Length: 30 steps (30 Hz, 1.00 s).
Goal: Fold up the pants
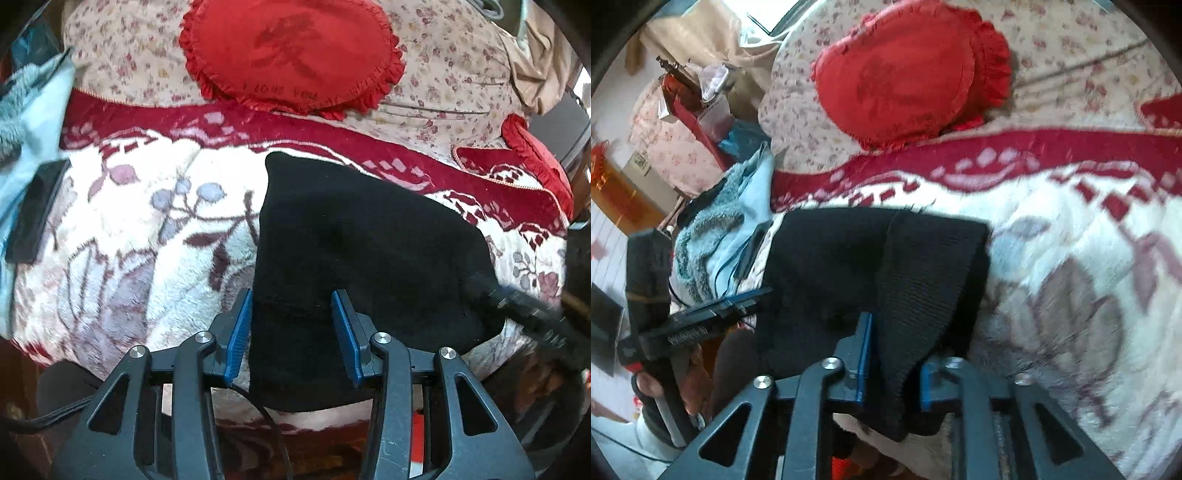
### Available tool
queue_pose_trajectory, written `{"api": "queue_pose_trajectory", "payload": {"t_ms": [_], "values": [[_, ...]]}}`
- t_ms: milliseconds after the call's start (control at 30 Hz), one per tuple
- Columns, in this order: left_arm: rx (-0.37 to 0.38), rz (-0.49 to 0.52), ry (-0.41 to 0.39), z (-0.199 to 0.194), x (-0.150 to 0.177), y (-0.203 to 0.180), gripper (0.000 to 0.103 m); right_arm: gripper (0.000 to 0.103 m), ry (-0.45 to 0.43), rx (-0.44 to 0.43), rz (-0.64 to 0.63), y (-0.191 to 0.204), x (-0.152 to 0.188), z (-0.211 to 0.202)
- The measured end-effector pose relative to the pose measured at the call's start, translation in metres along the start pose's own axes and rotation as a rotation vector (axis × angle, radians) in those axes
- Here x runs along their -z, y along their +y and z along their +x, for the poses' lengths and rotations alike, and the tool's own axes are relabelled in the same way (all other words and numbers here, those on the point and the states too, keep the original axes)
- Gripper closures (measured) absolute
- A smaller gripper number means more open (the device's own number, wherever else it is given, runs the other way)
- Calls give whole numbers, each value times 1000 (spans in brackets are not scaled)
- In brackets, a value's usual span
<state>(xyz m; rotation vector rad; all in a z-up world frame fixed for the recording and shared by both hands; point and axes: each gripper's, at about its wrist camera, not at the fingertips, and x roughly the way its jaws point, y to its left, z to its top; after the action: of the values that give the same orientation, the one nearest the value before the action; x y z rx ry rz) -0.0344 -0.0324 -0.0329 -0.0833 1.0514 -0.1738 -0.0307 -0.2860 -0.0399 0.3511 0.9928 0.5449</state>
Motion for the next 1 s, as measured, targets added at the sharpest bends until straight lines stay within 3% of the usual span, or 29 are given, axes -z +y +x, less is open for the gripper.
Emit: {"api": "queue_pose_trajectory", "payload": {"t_ms": [100, 200, 300, 400, 500, 633, 833, 1000], "values": [[1, -1, -19, -5, -5, 1, 61, 74, -68, 90, -53, 4, -12, -26], [-7, -1, -30, -4, -12, -1, 61, 74, -120, 43, -71, 12, -20, -41], [-36, 13, -38, 1, -17, -8, 61, 74, -84, 16, -115, 27, -24, -26], [-79, 37, -53, 8, -20, -14, 59, 74, -38, 49, -134, 37, -23, 2], [-88, 34, -45, 18, -23, -13, 54, 74, -3, 110, -147, 31, -26, 28], [-86, 10, -34, 29, -29, -7, 50, 74, -4, 106, -143, 21, -37, 46], [-68, 0, -32, 27, -28, -5, 49, 74, 2, 110, -158, 27, -42, 38], [-22, -10, -30, 16, -18, -1, 49, 71, 11, 89, -178, 39, -17, 7]]}}
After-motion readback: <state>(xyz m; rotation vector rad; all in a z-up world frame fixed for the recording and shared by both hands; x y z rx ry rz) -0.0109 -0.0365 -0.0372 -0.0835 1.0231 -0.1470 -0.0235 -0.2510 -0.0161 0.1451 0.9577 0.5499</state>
